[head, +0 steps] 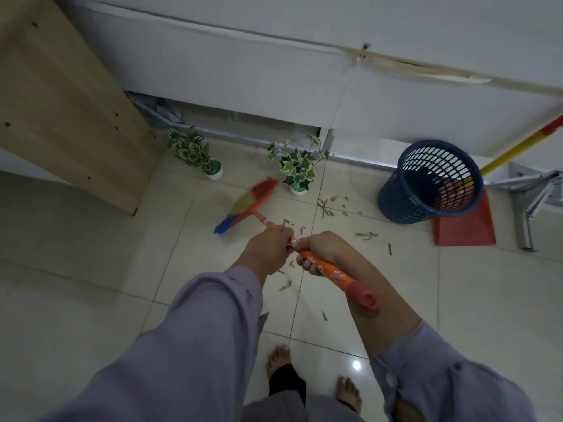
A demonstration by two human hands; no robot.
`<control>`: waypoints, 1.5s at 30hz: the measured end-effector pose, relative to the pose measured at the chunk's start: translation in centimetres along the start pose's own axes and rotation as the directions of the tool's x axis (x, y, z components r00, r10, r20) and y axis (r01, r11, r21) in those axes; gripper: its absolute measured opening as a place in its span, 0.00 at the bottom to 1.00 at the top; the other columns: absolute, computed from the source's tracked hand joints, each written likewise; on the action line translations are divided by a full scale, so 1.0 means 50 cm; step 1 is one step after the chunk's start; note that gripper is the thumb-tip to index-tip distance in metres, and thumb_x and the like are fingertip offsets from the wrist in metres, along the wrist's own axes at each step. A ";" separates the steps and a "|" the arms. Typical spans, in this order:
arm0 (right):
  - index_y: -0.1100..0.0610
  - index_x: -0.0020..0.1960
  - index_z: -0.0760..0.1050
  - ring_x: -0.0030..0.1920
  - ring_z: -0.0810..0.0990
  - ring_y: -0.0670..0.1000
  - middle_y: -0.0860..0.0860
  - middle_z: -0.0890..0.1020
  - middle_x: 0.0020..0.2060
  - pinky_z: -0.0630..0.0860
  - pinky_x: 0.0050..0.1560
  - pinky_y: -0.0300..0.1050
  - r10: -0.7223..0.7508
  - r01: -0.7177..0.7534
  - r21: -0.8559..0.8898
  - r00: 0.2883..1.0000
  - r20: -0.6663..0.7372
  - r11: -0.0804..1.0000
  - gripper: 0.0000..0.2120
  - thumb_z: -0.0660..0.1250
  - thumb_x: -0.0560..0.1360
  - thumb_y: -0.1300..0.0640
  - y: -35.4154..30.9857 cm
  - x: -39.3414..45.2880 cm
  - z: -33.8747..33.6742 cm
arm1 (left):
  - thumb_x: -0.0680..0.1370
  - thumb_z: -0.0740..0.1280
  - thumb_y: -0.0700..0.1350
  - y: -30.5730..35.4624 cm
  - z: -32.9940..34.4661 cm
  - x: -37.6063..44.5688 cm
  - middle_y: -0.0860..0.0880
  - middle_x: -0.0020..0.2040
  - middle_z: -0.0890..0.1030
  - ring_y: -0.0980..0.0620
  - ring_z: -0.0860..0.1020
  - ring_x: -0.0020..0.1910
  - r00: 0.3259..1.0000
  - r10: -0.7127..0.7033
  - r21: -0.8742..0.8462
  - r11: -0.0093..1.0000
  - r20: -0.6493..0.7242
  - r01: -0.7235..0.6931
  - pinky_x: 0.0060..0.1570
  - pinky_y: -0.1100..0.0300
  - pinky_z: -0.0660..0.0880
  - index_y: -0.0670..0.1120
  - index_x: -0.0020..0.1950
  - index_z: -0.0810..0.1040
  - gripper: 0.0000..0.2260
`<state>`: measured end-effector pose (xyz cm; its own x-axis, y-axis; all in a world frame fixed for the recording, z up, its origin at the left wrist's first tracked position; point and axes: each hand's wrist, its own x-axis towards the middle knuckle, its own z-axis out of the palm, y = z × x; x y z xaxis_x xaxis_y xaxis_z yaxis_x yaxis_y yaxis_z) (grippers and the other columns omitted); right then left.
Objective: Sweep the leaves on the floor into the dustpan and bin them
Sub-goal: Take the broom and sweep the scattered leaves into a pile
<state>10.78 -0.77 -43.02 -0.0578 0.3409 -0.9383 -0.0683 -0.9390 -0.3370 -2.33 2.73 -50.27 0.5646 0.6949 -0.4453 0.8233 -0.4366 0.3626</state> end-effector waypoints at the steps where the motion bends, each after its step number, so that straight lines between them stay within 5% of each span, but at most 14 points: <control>1: 0.63 0.42 0.69 0.13 0.68 0.45 0.54 0.70 0.29 0.64 0.15 0.31 0.031 -0.031 -0.009 0.999 0.018 0.999 0.07 0.58 0.79 0.63 0.012 0.005 0.002 | 0.80 0.60 0.48 0.000 0.010 -0.007 0.44 0.65 0.73 0.43 0.74 0.61 0.999 -0.006 0.008 1.000 0.031 0.006 0.54 0.49 0.74 0.45 0.65 0.70 0.15; 8: 0.60 0.37 0.65 0.13 0.67 0.43 0.51 0.71 0.20 0.63 0.14 0.29 0.113 -0.105 -0.069 0.985 0.131 0.992 0.14 0.55 0.81 0.60 0.061 -0.074 -0.023 | 0.80 0.58 0.54 0.045 0.039 -0.083 0.47 0.61 0.75 0.47 0.74 0.59 0.997 0.063 0.021 0.998 -0.035 -0.062 0.53 0.51 0.75 0.47 0.63 0.72 0.16; 13: 0.61 0.41 0.67 0.14 0.68 0.43 0.52 0.69 0.30 0.65 0.15 0.30 0.028 -0.007 -0.153 0.991 0.134 0.988 0.10 0.57 0.81 0.61 0.091 -0.153 -0.032 | 0.79 0.58 0.57 0.069 0.023 -0.144 0.48 0.59 0.76 0.48 0.73 0.59 0.974 0.179 0.103 0.981 -0.139 -0.166 0.56 0.52 0.73 0.49 0.62 0.73 0.17; 18: 0.62 0.40 0.69 0.15 0.69 0.44 0.53 0.71 0.29 0.65 0.17 0.31 -0.069 0.083 -0.119 0.991 0.119 0.989 0.09 0.59 0.79 0.62 0.141 -0.172 -0.030 | 0.80 0.59 0.54 0.098 0.045 -0.190 0.49 0.62 0.75 0.49 0.73 0.61 0.969 0.097 0.081 0.993 -0.226 -0.081 0.55 0.54 0.76 0.49 0.65 0.71 0.16; 28: 0.63 0.45 0.69 0.14 0.67 0.45 0.55 0.70 0.29 0.63 0.16 0.31 -0.079 0.078 0.018 0.995 0.055 0.997 0.05 0.59 0.79 0.63 0.147 -0.038 -0.017 | 0.81 0.58 0.49 0.074 0.074 -0.105 0.46 0.68 0.73 0.45 0.72 0.65 0.996 -0.091 0.045 0.995 -0.024 0.092 0.60 0.48 0.74 0.48 0.69 0.68 0.17; 34: 0.63 0.41 0.68 0.13 0.67 0.46 0.54 0.70 0.29 0.63 0.16 0.30 0.023 -0.023 0.024 0.999 0.028 0.999 0.08 0.58 0.79 0.63 0.217 -0.020 -0.040 | 0.80 0.60 0.50 0.098 0.150 -0.112 0.45 0.66 0.74 0.43 0.74 0.63 0.997 -0.046 -0.051 0.997 0.067 0.050 0.58 0.50 0.73 0.46 0.67 0.69 0.17; 40: 0.63 0.42 0.67 0.13 0.67 0.44 0.53 0.70 0.28 0.63 0.15 0.30 0.073 -0.069 -0.061 0.995 0.063 0.996 0.08 0.57 0.80 0.62 0.274 -0.131 -0.113 | 0.80 0.60 0.55 0.194 0.175 -0.176 0.47 0.62 0.76 0.46 0.75 0.58 0.999 0.014 -0.060 0.998 0.052 -0.011 0.54 0.52 0.74 0.49 0.64 0.70 0.16; 45: 0.62 0.40 0.67 0.14 0.67 0.44 0.53 0.70 0.28 0.62 0.15 0.30 0.024 0.003 -0.291 0.996 0.089 0.957 0.10 0.56 0.80 0.63 0.296 -0.228 -0.158 | 0.79 0.60 0.56 0.276 0.189 -0.242 0.50 0.56 0.79 0.48 0.75 0.54 0.995 -0.008 -0.104 0.995 -0.103 -0.003 0.53 0.53 0.74 0.51 0.59 0.72 0.13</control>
<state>18.29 -18.90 -37.91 -0.1479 0.3209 -0.9355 0.2243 -0.9104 -0.3477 2.76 -17.12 -47.60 0.5493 0.7536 -0.3611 0.8110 -0.3767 0.4475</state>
